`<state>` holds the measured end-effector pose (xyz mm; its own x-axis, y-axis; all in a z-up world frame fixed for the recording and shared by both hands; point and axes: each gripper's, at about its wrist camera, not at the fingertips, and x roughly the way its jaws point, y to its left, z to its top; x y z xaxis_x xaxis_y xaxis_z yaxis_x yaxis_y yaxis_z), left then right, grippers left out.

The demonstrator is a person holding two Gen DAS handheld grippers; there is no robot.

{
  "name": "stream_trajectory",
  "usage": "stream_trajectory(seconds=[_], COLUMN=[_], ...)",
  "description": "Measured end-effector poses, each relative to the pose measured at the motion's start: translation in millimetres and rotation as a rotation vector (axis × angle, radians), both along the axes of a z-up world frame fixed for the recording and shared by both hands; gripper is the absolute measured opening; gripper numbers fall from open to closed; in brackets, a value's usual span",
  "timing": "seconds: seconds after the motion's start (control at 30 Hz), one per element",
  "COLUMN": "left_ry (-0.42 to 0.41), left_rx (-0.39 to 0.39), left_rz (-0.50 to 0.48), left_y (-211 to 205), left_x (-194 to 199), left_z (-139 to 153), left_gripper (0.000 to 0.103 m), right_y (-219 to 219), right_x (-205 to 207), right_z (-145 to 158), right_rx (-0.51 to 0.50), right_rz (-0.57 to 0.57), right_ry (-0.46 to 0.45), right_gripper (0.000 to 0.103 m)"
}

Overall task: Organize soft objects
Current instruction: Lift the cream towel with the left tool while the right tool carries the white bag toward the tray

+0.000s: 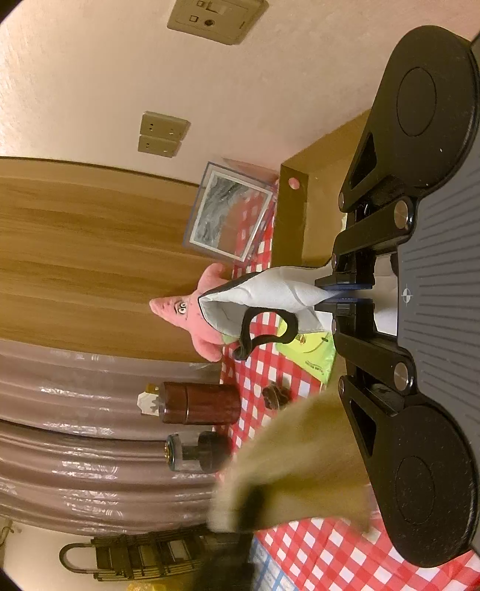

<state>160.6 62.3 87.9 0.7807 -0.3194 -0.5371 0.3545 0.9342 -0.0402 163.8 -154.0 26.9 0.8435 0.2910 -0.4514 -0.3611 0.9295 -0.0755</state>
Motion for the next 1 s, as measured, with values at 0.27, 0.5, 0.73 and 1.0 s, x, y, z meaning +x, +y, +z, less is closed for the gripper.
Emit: stream_trajectory(seconds=[0.27, 0.5, 0.73, 1.0], left_ry=[0.225, 0.223, 0.202, 0.215], left_rx=[0.066, 0.209, 0.234, 0.22], left_rz=[-0.06, -0.055, -0.018, -0.021], left_y=[-23, -36, -35, -40], left_x=[-14, -13, 7, 31], left_z=[-102, -145, -156, -166], left_gripper=[0.013, 0.084, 0.086, 0.067], right_y=[-1, 2, 4, 2], right_x=[4, 11, 17, 21], right_z=[-11, -19, -29, -30], right_rx=[-0.009, -0.006, -0.005, 0.004], right_rz=[0.002, 0.001, 0.005, -0.001], right_ry=[0.027, 0.041, 0.059, 0.06], right_gripper=[0.004, 0.004, 0.004, 0.004])
